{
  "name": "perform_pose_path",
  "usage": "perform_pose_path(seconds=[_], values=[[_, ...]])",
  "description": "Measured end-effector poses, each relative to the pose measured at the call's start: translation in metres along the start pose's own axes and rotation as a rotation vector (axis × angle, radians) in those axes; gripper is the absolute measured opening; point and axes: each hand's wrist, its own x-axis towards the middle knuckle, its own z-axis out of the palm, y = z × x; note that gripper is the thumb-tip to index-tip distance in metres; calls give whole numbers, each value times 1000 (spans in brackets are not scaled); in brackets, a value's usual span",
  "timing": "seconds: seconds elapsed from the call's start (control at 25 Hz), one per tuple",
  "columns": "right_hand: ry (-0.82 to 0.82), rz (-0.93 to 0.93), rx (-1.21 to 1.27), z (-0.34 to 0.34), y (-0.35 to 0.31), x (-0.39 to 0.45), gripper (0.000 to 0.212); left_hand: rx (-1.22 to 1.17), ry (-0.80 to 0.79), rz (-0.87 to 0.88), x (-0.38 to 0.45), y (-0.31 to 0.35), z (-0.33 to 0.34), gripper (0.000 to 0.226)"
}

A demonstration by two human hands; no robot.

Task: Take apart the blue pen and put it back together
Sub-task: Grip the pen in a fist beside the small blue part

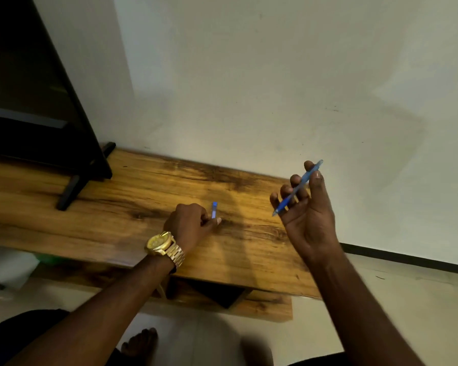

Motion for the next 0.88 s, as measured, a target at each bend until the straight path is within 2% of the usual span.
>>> perform_pose_path(seconds=[0.12, 0.16, 0.28, 0.36, 0.68, 0.88], values=[[25, 30, 232, 14, -2, -19, 33, 20, -32, 136, -5, -6, -5, 40], [-2, 40, 279, 17, -3, -22, 44, 75, -54, 156, -8, -8, -6, 54], [-77, 89, 345, 23, 4, -22, 65, 322, -74, 113, -23, -17, 9, 126], [-115, 150, 367, 24, 13, -17, 66, 326, -81, 109, -28, -25, 21, 142], [-197, 196, 384, 22, 23, -1, 69, 344, -25, 172, -26, -44, 40, 136], [-245, 196, 328, 31, 20, 1, 64, 350, -47, 167, -25, -40, 41, 136]])
